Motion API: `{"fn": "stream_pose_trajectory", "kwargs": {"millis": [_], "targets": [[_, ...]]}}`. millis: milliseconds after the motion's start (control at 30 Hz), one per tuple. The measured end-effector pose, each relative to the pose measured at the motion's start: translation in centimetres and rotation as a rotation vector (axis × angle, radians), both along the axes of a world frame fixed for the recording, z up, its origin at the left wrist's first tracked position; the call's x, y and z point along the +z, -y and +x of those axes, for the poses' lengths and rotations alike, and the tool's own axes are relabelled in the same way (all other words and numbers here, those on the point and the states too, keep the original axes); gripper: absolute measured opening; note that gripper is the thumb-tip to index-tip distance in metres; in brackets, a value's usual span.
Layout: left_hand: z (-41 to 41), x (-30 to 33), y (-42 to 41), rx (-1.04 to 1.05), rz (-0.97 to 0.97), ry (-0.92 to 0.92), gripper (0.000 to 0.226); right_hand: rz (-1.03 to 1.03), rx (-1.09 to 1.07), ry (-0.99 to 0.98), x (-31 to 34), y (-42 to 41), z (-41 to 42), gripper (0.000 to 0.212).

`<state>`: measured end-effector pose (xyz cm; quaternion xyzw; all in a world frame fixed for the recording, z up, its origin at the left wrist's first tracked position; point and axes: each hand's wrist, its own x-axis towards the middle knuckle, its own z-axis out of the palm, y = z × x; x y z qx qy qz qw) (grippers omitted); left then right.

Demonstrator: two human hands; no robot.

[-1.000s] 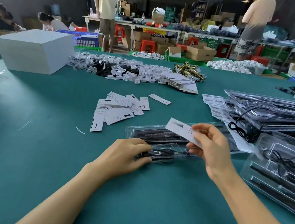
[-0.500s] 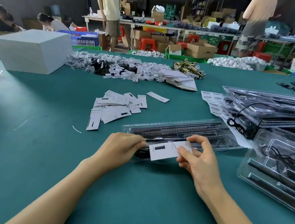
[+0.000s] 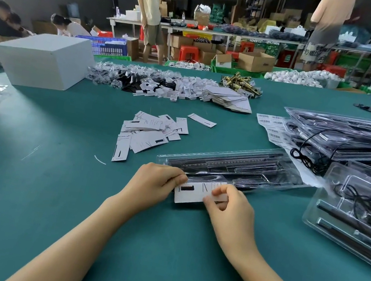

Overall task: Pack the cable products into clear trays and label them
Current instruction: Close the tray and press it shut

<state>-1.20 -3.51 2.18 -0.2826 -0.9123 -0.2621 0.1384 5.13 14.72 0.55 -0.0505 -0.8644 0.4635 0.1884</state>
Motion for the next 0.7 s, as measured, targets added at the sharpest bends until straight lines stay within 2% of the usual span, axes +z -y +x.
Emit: {"fn": "stream_pose_trajectory", "kwargs": {"millis": [333, 467, 600, 700], "targets": [[0.1, 0.0, 0.0, 0.009, 0.011, -0.041, 0.031, 0.447, 0.052, 0.007, -0.1, 0.9, 0.5, 0.012], [0.0, 0.0, -0.1, 0.026, 0.024, -0.041, 0.03, 0.585, 0.04, -0.053, 0.1, 0.8, 1.0, 0.022], [0.0, -0.1, -0.1, 0.024, 0.025, -0.025, 0.029, 0.788, -0.084, -0.211, 0.2, 0.8, 1.4, 0.028], [0.2, 0.0, -0.2, 0.03, 0.041, -0.034, 0.032, 0.894, -0.014, -0.337, -0.3, 0.9, 0.9, 0.033]]}}
